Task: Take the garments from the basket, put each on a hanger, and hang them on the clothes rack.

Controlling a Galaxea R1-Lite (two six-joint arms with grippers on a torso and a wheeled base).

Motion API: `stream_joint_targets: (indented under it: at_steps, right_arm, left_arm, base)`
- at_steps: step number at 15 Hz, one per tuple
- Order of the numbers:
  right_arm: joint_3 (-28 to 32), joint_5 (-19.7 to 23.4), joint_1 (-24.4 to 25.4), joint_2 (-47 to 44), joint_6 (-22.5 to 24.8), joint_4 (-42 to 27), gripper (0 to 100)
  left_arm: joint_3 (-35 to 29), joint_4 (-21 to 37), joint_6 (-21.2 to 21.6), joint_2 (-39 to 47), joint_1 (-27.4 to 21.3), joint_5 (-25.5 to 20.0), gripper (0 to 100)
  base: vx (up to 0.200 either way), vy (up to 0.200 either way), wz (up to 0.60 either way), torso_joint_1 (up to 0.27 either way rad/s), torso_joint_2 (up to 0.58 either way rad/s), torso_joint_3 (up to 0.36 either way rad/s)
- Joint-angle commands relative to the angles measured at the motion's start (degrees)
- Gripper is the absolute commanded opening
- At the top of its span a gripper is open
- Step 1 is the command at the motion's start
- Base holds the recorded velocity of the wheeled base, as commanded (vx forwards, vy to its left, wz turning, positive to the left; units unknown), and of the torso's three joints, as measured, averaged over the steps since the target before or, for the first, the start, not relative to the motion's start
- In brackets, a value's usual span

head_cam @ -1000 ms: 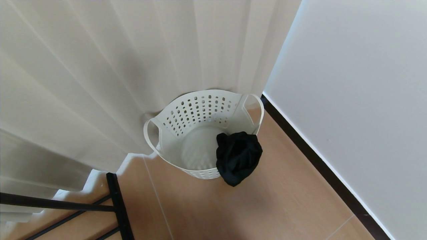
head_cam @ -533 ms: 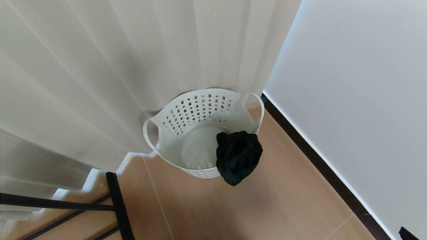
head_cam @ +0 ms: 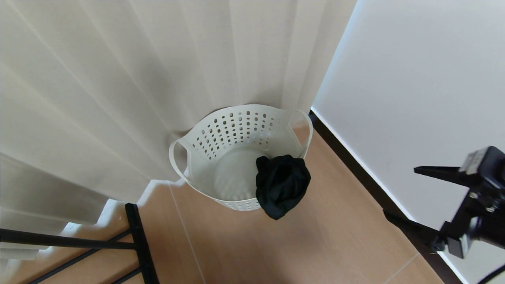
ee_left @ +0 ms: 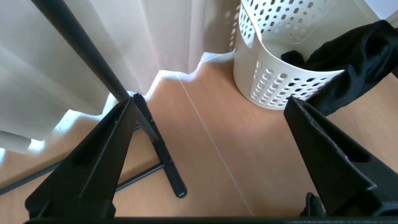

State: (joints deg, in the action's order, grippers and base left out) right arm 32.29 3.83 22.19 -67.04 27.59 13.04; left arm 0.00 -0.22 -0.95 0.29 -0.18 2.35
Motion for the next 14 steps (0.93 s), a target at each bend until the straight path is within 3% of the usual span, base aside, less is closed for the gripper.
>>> stream_joint_targets:
  at_steps: [1,3,7,11,14]
  right_arm:
    - [12.62,-0.22,2.51,-17.51,6.78,-0.04,100]
    - [18.51,-0.49,2.6,-25.07,10.56,0.05,100]
    - [27.82,-0.58,2.51,-37.99,10.73,0.67,100]
    - [29.93,-0.49,2.33,-46.17,10.47,8.31,100]
    - [33.01,-0.66,2.16,-49.07,9.77,9.37,100]
  left_arm:
    - [0.0,-0.04,-0.02,0.06,0.01,0.02,100]
    - [0.0,-0.04,-0.02,0.06,0.01,0.02,100]
    - [0.0,-0.04,-0.02,0.06,0.01,0.02,100]
    - [0.0,-0.04,-0.02,0.06,0.01,0.02,100]
    - [0.0,-0.04,-0.02,0.06,0.01,0.02,100]
  base:
    - [0.0,0.0,0.0,0.0,0.0,0.0]
    - [0.0,0.0,0.0,0.0,0.0,0.0]
    - [0.0,0.0,0.0,0.0,0.0,0.0]
    - [0.0,0.0,0.0,0.0,0.0,0.0]
    - [0.0,0.0,0.0,0.0,0.0,0.0]
